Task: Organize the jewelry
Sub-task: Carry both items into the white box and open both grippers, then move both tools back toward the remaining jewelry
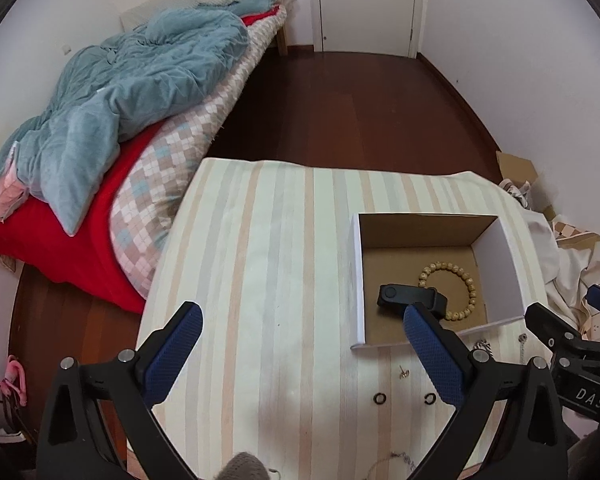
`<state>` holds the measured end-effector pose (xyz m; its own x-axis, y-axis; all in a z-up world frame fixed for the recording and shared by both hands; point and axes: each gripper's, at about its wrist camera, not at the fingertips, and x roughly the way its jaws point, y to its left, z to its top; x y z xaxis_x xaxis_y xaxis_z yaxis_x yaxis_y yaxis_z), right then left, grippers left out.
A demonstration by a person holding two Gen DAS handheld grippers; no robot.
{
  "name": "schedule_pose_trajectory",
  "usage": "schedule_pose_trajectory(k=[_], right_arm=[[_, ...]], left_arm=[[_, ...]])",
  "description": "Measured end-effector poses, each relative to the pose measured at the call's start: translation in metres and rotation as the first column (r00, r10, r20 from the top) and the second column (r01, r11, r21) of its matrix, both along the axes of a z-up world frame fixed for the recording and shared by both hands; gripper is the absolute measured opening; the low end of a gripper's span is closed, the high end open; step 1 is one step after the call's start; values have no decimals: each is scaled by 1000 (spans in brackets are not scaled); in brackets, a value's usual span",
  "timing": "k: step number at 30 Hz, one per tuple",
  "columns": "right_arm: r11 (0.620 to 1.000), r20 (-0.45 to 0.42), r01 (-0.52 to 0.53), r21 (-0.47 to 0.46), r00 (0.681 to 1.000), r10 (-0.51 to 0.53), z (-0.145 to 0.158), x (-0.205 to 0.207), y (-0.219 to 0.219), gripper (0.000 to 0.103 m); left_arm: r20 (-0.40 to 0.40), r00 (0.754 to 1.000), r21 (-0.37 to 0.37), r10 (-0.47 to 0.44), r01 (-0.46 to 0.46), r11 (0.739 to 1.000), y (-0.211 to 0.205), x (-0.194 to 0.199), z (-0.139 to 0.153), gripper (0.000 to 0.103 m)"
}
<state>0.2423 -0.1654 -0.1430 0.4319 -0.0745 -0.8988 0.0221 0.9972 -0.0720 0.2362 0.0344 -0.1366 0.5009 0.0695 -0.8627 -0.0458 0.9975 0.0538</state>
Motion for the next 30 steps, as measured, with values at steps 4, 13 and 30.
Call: schedule_pose_trajectory(k=[4, 13, 30], right_arm=[[1000, 27, -11, 17, 1000, 11, 14, -18, 4, 103], [1000, 115, -10, 17, 993, 8, 56, -63, 7, 103], [998, 205, -21, 64, 979, 8, 106, -126, 3, 103]], left_arm=[[28, 1000, 1, 1, -1, 1000, 1, -17, 15, 103], [96, 995, -12, -4, 5, 1000, 1, -58, 49, 103], [185, 983, -24, 2, 3, 1000, 3, -113, 82, 103]])
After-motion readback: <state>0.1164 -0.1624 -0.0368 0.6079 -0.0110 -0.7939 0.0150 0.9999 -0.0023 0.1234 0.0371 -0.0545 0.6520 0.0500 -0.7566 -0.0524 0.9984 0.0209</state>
